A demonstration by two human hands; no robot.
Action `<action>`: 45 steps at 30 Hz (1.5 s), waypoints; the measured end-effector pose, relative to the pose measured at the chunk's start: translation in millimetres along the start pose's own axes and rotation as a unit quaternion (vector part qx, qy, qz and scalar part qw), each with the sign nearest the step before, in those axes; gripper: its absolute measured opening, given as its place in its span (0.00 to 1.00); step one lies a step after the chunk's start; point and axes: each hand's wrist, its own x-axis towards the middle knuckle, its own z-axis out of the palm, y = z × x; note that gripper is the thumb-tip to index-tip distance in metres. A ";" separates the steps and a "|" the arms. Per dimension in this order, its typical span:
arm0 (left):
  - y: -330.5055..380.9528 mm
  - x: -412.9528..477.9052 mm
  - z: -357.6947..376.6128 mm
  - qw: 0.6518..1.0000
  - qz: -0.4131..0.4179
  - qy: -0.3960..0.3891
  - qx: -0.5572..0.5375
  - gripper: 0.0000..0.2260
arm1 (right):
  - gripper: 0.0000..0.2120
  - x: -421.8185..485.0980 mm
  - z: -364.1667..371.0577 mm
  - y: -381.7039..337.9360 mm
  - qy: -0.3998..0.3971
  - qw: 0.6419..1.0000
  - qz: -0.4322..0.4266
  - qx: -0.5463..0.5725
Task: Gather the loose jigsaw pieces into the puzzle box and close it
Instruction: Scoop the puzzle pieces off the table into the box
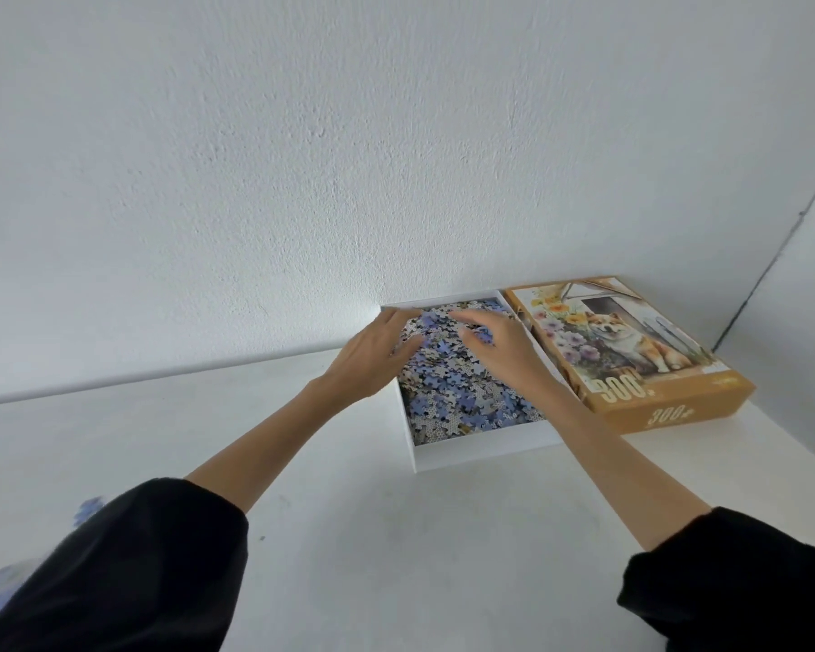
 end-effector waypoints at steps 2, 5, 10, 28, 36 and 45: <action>-3.4 -13.6 -9.6 1.000 0.005 0.016 0.004 0.18 | 0.15 -1.5 5.7 -14.8 0.005 1.000 -0.006 0.004; -13.0 -39.3 -22.9 0.999 0.012 0.034 0.014 0.17 | 0.14 -4.2 17.5 -40.8 0.002 1.000 -0.019 0.011; -38.1 -91.3 -54.7 0.999 -0.007 0.052 0.014 0.18 | 0.14 -12.6 50.8 -86.0 -0.020 0.999 -0.036 0.030; -124.0 -334.2 -168.8 0.996 -0.063 0.044 0.034 0.12 | 0.15 -63.9 237.3 -229.5 -0.165 0.982 -0.077 0.052; -171.5 -431.9 -169.4 0.985 -0.162 -0.032 0.048 0.36 | 0.24 -79.2 279.0 -220.6 -0.288 0.954 -0.020 -0.078; -169.6 -429.9 -148.0 0.989 -0.121 -0.076 0.039 0.40 | 0.25 -79.4 307.3 -248.0 -0.340 0.936 -0.066 -0.061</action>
